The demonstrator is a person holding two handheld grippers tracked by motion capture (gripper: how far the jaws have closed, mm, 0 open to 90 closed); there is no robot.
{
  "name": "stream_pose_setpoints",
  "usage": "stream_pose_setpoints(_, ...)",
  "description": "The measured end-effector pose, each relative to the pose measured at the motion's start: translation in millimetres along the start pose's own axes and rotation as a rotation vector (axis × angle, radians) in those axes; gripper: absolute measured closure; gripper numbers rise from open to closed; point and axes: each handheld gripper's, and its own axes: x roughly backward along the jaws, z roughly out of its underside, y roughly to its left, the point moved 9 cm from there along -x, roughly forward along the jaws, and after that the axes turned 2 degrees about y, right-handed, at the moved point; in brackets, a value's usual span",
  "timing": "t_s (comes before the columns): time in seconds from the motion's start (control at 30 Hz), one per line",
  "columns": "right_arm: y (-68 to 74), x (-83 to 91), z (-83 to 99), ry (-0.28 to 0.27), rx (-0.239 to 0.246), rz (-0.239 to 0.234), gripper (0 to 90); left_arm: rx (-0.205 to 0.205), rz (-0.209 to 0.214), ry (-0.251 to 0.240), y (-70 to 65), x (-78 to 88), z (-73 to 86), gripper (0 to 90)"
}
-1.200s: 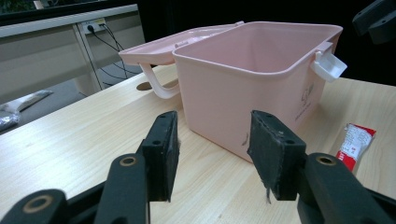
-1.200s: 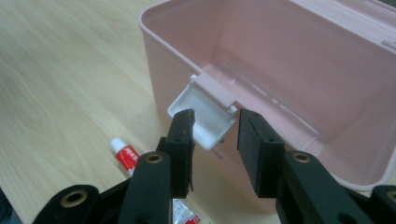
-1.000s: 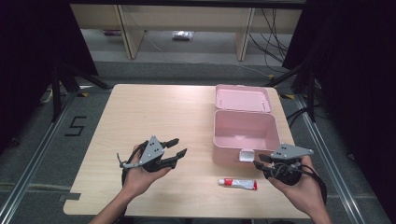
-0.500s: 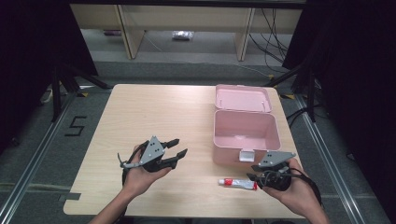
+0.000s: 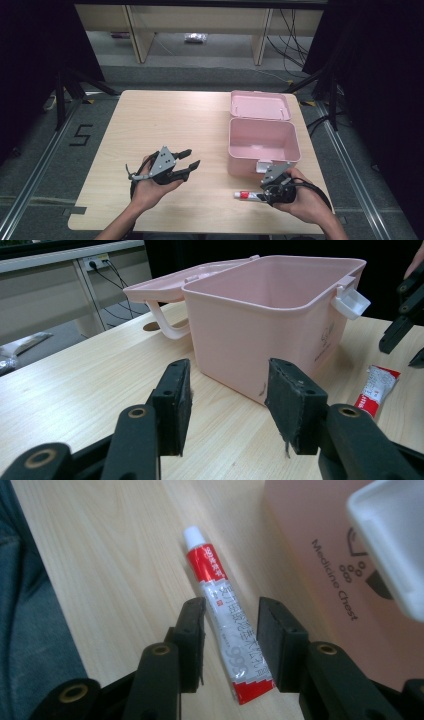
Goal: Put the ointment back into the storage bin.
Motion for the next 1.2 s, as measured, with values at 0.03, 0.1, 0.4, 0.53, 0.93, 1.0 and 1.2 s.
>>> stream_pose_setpoints(0.03, -0.1, -1.5, 0.6, 0.019, 0.004, -0.002, 64.3, 0.000, 0.000, 0.000, -0.1, 0.0, 0.1, 52.1)
stream_pose_setpoints(0.1, -0.8, -6.7, 0.3, 0.044, 0.044, -0.006, 63.7, -0.002, 0.001, 0.003, -0.4, 0.1, 0.6, 52.1)
stream_pose_setpoints(0.4, 0.0, -21.8, 0.2, 0.121, 0.107, -0.029, 63.1, -0.004, 0.007, 0.014, -1.6, -1.0, 3.9, 52.5)
stream_pose_setpoints(0.53, 0.9, -25.2, -1.7, 0.144, 0.129, -0.032, 63.4, -0.001, 0.008, 0.010, -1.5, -1.1, 3.4, 52.5)
stream_pose_setpoints(0.93, 0.5, -35.8, -6.0, 0.216, 0.174, -0.026, 63.5, 0.001, 0.007, 0.013, -0.9, 0.1, 5.9, 52.4)
stream_pose_setpoints(1.0, -1.5, -36.9, -4.6, 0.249, 0.189, -0.005, 63.5, 0.005, 0.008, 0.012, -1.5, 0.2, 6.5, 52.4)
stream_pose_setpoints(1.2, -0.3, -40.8, -4.4, 0.294, 0.197, -0.012, 63.9, 0.004, 0.010, 0.011, -2.0, -0.1, 7.2, 52.4)
